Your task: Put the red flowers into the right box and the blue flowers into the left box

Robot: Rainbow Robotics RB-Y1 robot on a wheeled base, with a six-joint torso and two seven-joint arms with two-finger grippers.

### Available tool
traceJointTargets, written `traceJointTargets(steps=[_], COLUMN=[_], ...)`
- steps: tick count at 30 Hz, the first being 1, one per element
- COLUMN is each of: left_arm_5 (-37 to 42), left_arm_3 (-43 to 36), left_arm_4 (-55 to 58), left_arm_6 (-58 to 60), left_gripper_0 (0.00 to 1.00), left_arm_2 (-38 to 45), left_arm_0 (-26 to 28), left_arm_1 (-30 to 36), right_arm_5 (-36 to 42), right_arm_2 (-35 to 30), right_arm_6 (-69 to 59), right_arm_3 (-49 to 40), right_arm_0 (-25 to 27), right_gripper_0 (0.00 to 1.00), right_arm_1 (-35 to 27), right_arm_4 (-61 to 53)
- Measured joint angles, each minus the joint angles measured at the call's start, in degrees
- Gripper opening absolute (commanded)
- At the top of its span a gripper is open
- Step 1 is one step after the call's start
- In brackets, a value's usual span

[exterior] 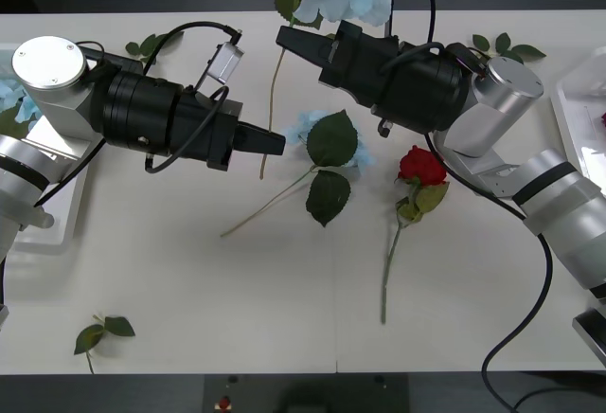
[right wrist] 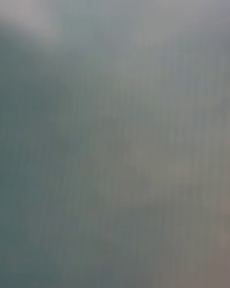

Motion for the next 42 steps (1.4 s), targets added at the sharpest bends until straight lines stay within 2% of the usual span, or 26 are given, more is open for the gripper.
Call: traceJointTargets(steps=[5,6,7,8,9,10,11,13,22,30,36,39,42], left_arm_5=[0.00,0.00,0.00,0.00,0.00,0.00,0.00,0.00,0.00,0.00,2.38,3.32,3.47], left_arm_3=[-0.07,-0.07,-0.07,-0.07,-0.07,-0.07,-0.07,-0.07,-0.07,-0.34,-0.58,-0.58,-0.59], left_arm_4=[0.00,0.00,0.00,0.00,0.00,0.00,0.00,0.01,0.08,-0.75,-7.76,-10.36,-13.03], left_arm_6=[0.00,0.00,0.00,0.00,0.00,0.00,0.00,0.00,0.00,0.02,0.14,1.19,2.28], left_gripper_0=[0.00,0.00,0.00,0.00,0.00,0.00,0.00,0.00,0.00,0.00,0.00,0.00,0.00], left_arm_2=[0.00,0.00,0.00,0.00,0.00,0.00,0.00,0.00,0.12,0.44,6.92,10.43,12.29], left_arm_0=[0.00,0.00,0.00,0.00,0.00,0.00,0.00,0.00,0.00,0.00,0.00,0.00,0.00], left_arm_1=[0.00,0.00,0.00,0.00,0.00,0.00,0.00,0.00,0.71,7.18,10.67,11.99,13.52], right_arm_5=[0.00,0.00,0.00,0.01,0.03,0.05,0.05,0.05,0.05,0.05,1.10,2.89,5.70], right_arm_2=[0.00,0.00,0.00,0.00,0.00,0.00,0.00,0.00,0.00,0.00,-0.01,-0.01,0.00], right_arm_6=[0.01,0.01,0.01,0.02,0.02,0.04,0.05,0.08,0.58,2.95,3.35,1.21,-9.06], right_arm_3=[0.00,0.00,0.00,0.00,0.00,0.00,0.00,0.00,0.00,0.00,0.00,0.00,0.00], right_arm_0=[0.00,0.00,0.00,0.00,0.00,0.00,0.00,0.00,0.00,0.00,0.00,-0.39,-1.99], right_gripper_0=[0.00,0.11,0.44,0.61,0.69,0.84,0.92,1.00,1.00,1.00,1.00,1.00,1.00], right_arm_1=[0.00,0.00,0.00,0.00,0.00,0.00,0.00,0.00,0.00,0.00,-0.32,-1.90,-5.07], right_arm_4=[0.00,0.00,0.00,0.00,0.00,0.00,0.00,0.00,0.00,0.00,0.40,6.31,13.16])
